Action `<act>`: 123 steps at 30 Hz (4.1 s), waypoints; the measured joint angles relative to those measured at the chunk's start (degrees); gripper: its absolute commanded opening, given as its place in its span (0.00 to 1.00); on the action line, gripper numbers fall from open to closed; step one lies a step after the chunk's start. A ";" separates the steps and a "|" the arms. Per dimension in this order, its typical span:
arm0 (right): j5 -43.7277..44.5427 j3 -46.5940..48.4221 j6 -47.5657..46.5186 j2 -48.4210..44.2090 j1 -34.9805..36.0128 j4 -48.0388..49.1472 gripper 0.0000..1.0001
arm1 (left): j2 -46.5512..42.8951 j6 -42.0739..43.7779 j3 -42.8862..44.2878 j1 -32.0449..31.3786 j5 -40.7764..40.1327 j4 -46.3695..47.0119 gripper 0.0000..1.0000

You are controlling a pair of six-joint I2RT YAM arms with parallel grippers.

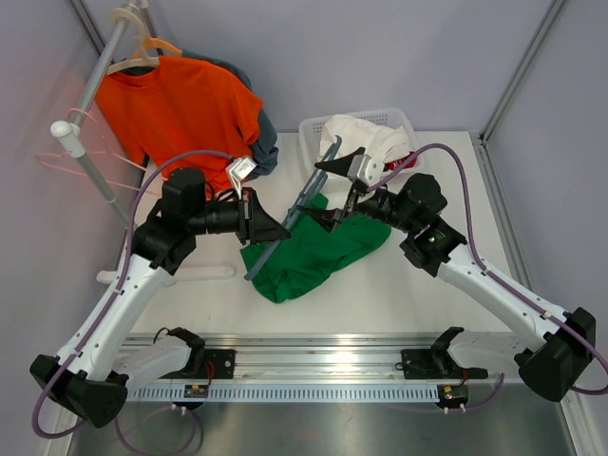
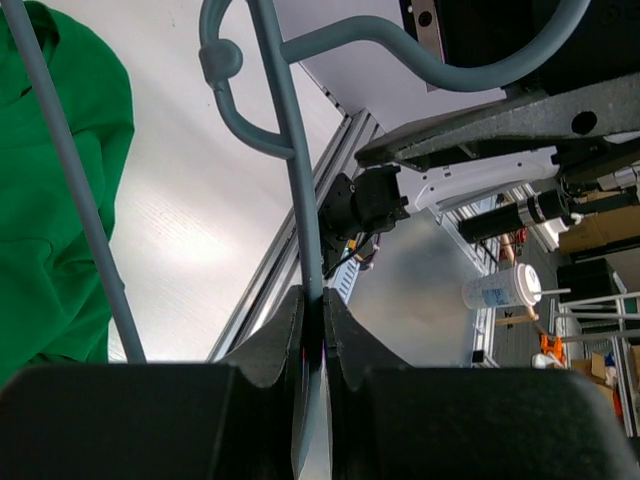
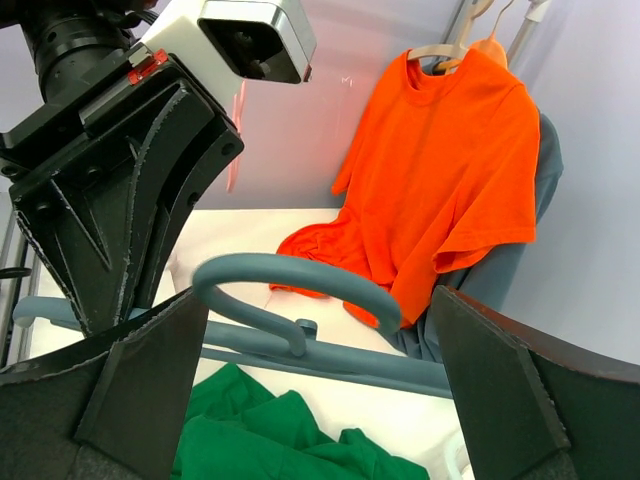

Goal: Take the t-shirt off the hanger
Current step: Place the tshirt into the basket

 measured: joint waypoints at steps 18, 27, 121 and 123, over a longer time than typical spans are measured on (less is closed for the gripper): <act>5.14 1.25 2.34 3.21 0.00 -0.07 0.99 | -6.73 -9.99 -2.05 0.39 -13.27 3.13 0.00; 7.82 1.27 3.67 3.23 0.00 -0.09 0.99 | -7.78 -13.05 -1.99 0.39 -29.33 4.70 0.00; 47.80 49.37 12.22 28.26 -5.81 -40.83 0.00 | 6.47 -20.85 -2.60 -5.51 -102.77 45.81 0.00; 48.15 53.40 10.84 28.68 -6.34 -39.28 0.00 | 6.80 -20.63 -1.95 -5.51 -103.51 45.68 0.00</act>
